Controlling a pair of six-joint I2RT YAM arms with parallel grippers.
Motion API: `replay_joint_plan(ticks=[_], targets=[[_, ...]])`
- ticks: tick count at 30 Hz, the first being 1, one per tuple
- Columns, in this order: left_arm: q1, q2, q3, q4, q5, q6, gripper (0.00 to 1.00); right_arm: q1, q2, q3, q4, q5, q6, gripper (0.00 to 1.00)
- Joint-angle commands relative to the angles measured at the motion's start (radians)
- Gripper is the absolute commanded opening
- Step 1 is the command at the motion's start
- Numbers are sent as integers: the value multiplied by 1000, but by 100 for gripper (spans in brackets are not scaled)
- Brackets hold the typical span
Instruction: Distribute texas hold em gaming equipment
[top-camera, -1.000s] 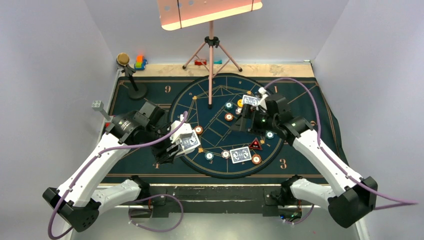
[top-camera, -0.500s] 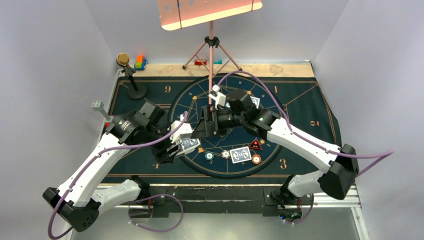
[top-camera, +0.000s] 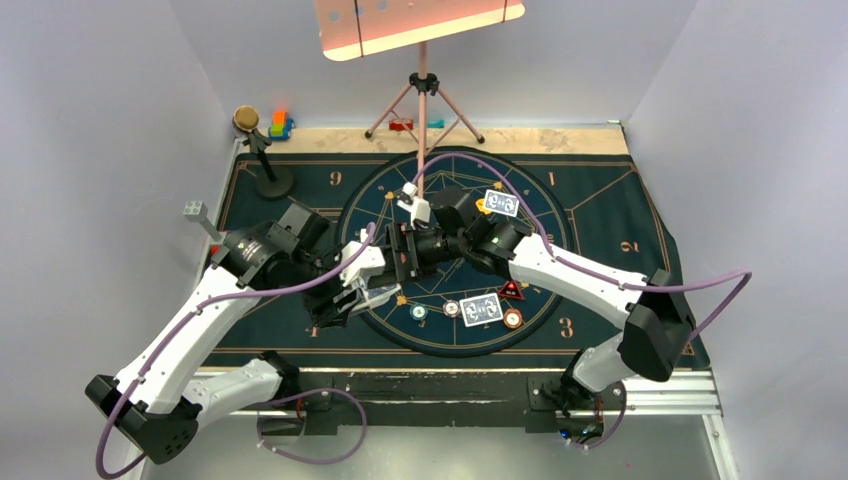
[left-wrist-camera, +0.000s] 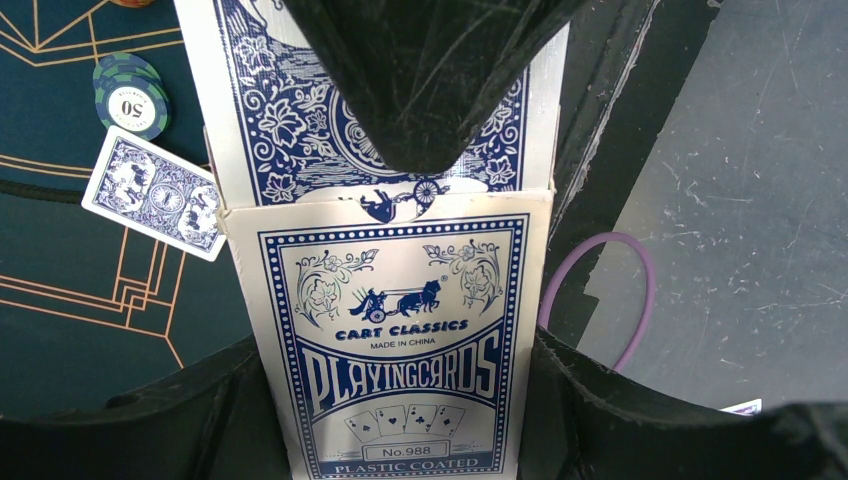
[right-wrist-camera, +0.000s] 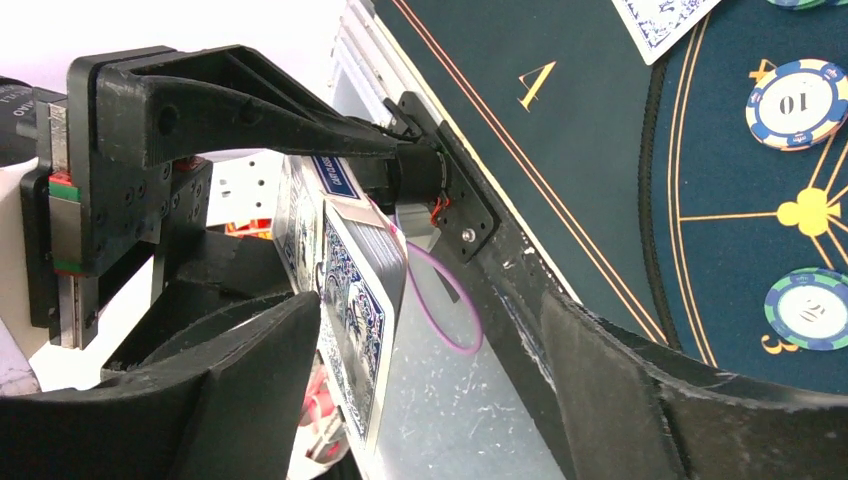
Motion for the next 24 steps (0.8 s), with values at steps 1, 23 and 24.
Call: replay_joint_plan(ticks=[1, 23, 24], targets=[[5, -5, 49, 18, 22, 6, 0, 1, -7, 28, 41, -30, 6, 82], [5, -12, 56, 10, 21, 5, 0, -80, -115, 24, -96, 66, -60, 29], [4, -12, 56, 9, 21, 5, 0, -86, -120, 24, -101, 70, -63, 28]])
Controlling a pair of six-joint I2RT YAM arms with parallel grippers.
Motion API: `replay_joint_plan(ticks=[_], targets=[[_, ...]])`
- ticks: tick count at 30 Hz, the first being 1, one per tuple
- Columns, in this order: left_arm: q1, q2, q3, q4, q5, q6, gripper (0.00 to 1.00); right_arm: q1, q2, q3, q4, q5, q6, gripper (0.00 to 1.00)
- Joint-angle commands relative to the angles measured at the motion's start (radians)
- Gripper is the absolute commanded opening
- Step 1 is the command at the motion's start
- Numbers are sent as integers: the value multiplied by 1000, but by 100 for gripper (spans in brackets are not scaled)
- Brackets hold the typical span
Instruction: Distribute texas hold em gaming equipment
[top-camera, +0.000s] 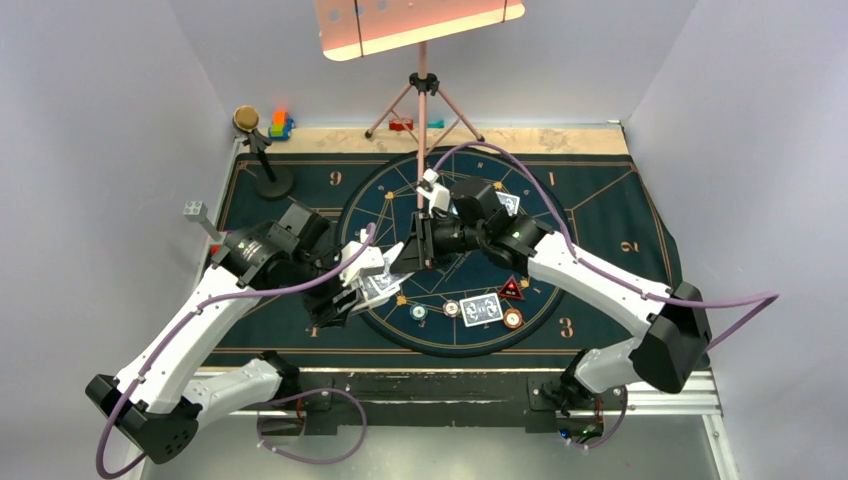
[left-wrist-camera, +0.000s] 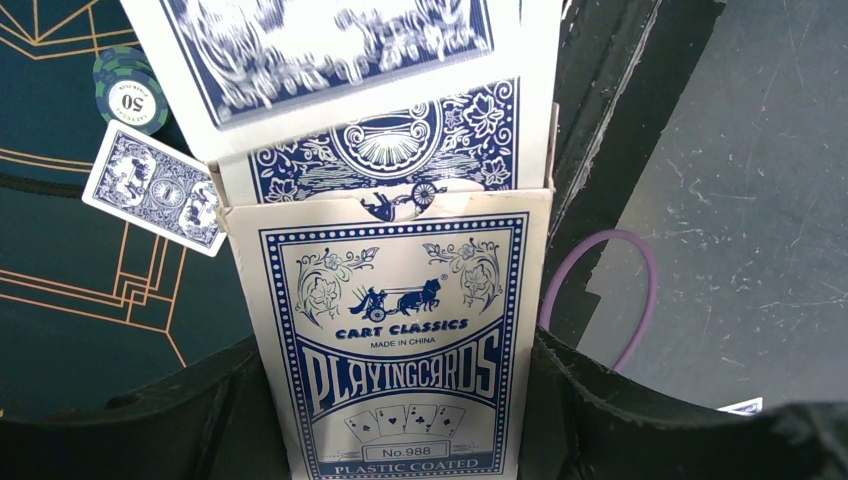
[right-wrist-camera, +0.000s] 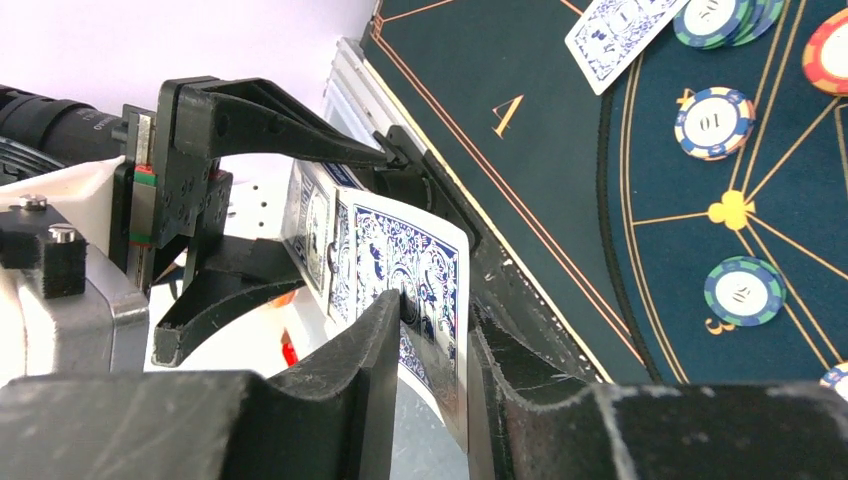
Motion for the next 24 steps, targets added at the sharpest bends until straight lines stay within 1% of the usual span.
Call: replay_joint_plan(ticks=[1, 6, 9, 11, 13, 14, 20, 24], targets=[[4, -13, 56, 13, 30, 5, 0, -30, -49, 25, -53, 45, -41, 27], [5, -12, 57, 12, 30, 5, 0, -70, -76, 29, -67, 49, -51, 25], [5, -13, 58, 11, 30, 6, 0, -90, -82, 38, -85, 50, -60, 21], [5, -12, 59, 11, 30, 6, 0, -103, -90, 42, -94, 51, -64, 14], [4, -13, 60, 11, 30, 7, 0, -117, -100, 44, -96, 56, -63, 3], [4, -13, 60, 10, 30, 6, 0, -125, -104, 43, -97, 55, -61, 0], [4, -13, 58, 5, 30, 10, 0, -169, -104, 57, -92, 50, -60, 0], [4, -17, 62, 3, 32, 10, 0, -176, -54, 47, -37, 31, -58, 0]])
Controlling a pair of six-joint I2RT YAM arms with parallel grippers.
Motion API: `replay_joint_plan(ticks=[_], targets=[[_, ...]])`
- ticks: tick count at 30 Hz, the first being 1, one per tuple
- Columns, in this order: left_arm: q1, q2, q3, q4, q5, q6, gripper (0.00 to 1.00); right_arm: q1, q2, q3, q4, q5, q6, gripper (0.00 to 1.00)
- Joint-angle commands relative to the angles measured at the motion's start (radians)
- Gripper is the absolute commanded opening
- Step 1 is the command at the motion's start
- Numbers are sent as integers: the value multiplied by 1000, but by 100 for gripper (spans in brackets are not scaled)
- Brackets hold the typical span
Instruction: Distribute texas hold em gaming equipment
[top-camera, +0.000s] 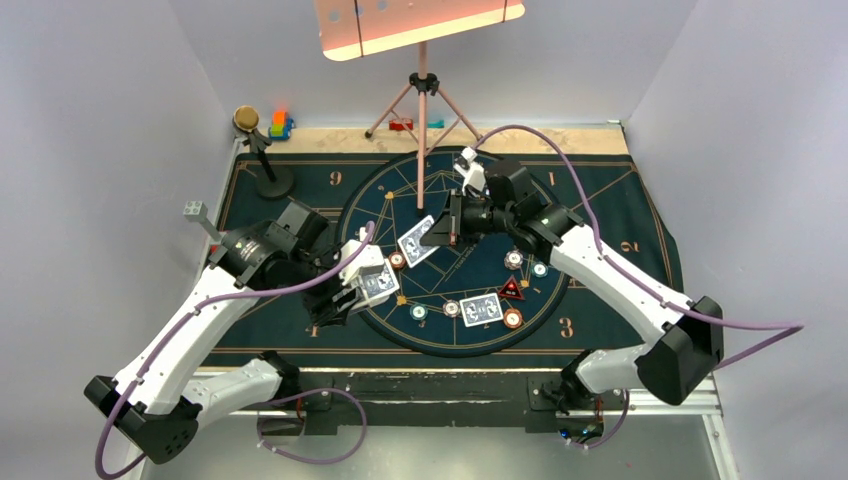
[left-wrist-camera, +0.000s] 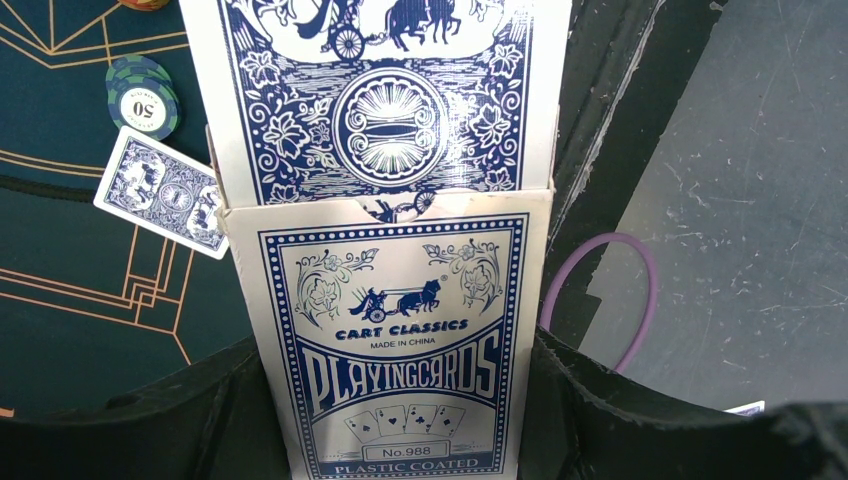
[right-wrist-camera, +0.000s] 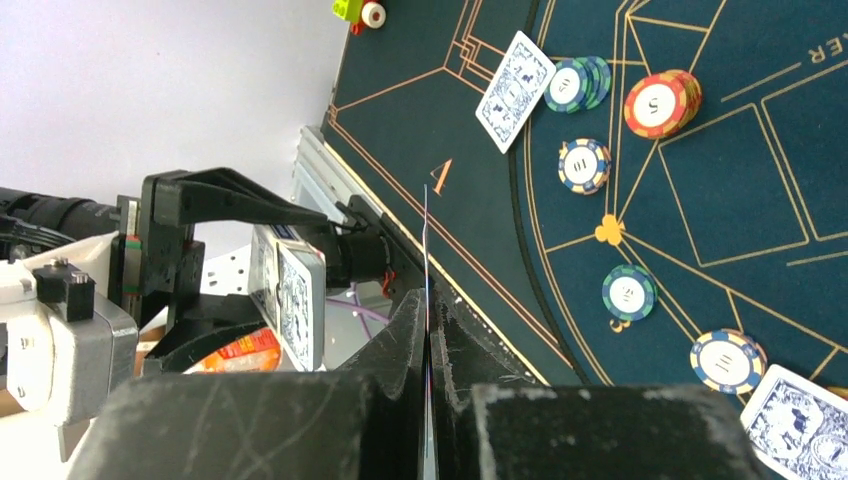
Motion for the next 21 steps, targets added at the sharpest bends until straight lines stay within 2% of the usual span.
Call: replay_joint_plan(ticks=[1, 5, 10, 16, 18, 21], targets=[[5, -18, 44, 7, 32, 10, 0, -7, 48, 28, 86, -13, -16, 0], [5, -18, 40, 5, 33, 10, 0, 24, 226, 46, 203, -48, 15, 0], [5, -20, 35, 4, 32, 11, 0, 98, 468, 205, 284, -61, 26, 0], [6, -23, 36, -2, 28, 10, 0, 153, 777, 502, 239, -87, 22, 0], [4, -27, 32, -2, 24, 11, 0, 163, 842, 558, 214, -77, 25, 7], [4, -27, 32, -5, 21, 13, 0, 164, 898, 572, 215, -72, 48, 11]])
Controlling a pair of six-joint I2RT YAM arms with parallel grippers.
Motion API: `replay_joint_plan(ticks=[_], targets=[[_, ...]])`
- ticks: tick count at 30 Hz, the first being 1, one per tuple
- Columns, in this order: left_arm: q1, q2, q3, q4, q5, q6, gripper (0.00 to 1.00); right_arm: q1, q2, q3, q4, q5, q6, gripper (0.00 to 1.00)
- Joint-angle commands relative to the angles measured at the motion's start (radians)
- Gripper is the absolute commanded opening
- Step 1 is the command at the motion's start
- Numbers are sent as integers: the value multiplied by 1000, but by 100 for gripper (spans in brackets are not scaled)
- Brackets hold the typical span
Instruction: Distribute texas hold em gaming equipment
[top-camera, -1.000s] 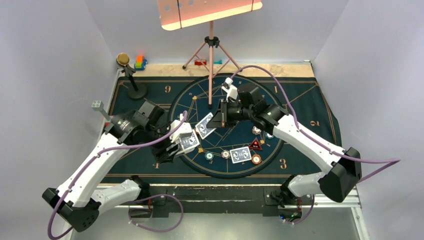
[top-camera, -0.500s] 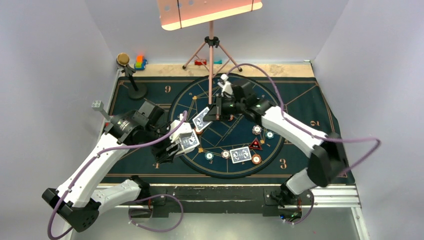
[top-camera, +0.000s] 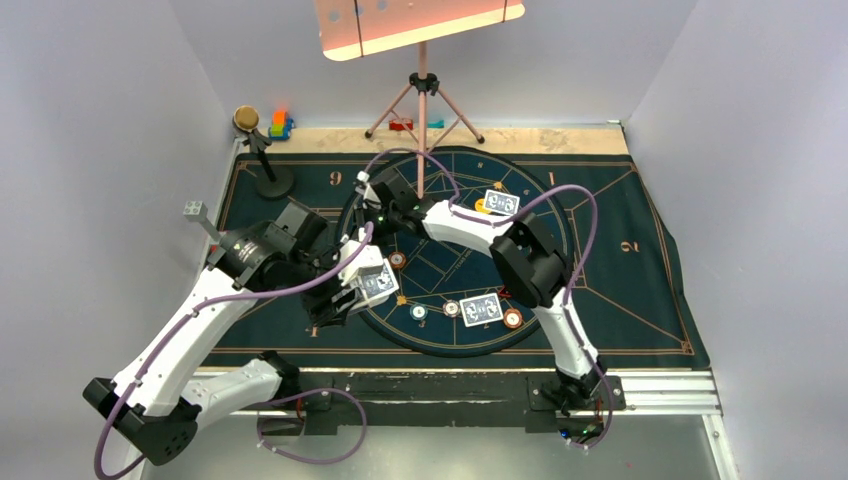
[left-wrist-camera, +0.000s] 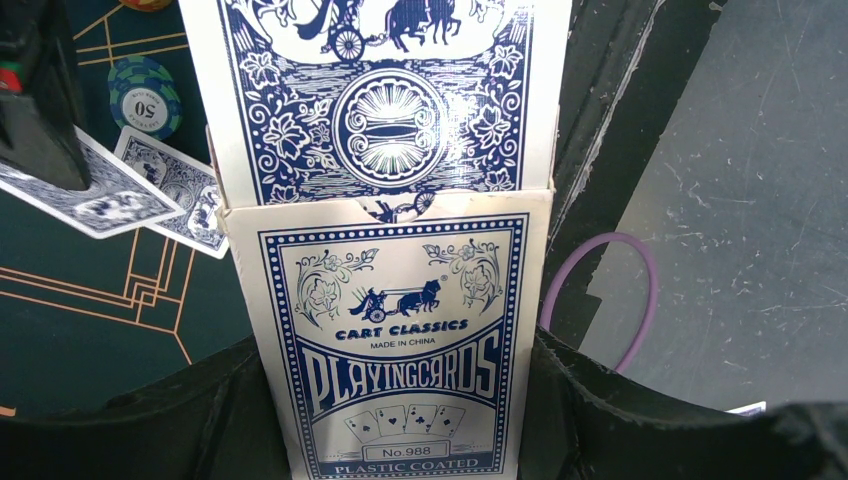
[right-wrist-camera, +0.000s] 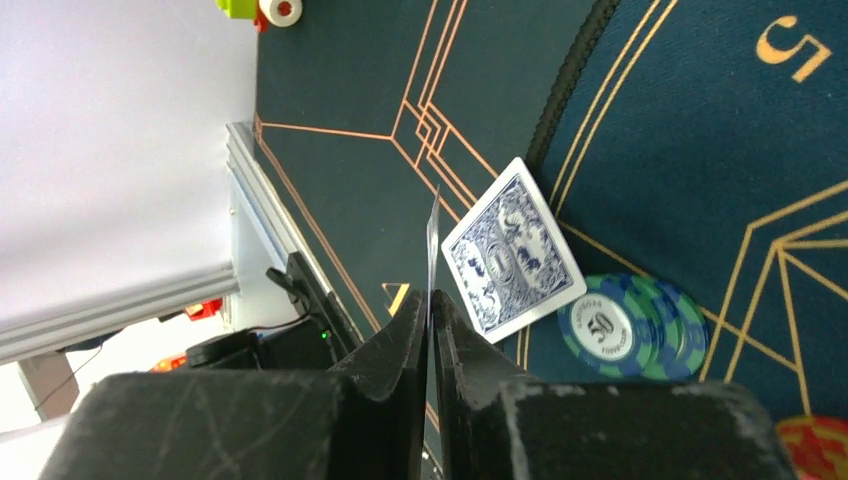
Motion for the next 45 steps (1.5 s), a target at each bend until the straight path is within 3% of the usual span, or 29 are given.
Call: replay_joint_plan(ticks=[1, 4, 9, 12, 21, 23, 33, 45], targets=[[5, -22, 32, -3, 23, 13, 0, 1, 36, 49, 7, -6, 29, 11], [5, -20, 33, -3, 24, 12, 0, 1, 60, 34, 18, -4, 37, 12], [5, -18, 32, -2, 28, 12, 0, -2, 41, 32, -38, 37, 4, 54], [4, -18, 32, -2, 29, 9, 0, -13, -4, 27, -64, 72, -15, 69], [5, -15, 29, 1, 31, 9, 0, -76, -230, -34, -93, 69, -47, 77], [5, -13, 29, 2, 31, 8, 0, -82, -295, -63, -95, 54, -53, 84], [5, -12, 18, 16, 32, 8, 0, -91, -664, -418, 1, -12, -14, 93], [5, -2, 13, 43, 27, 0, 0, -32, -781, -544, 78, -95, 51, 97]])
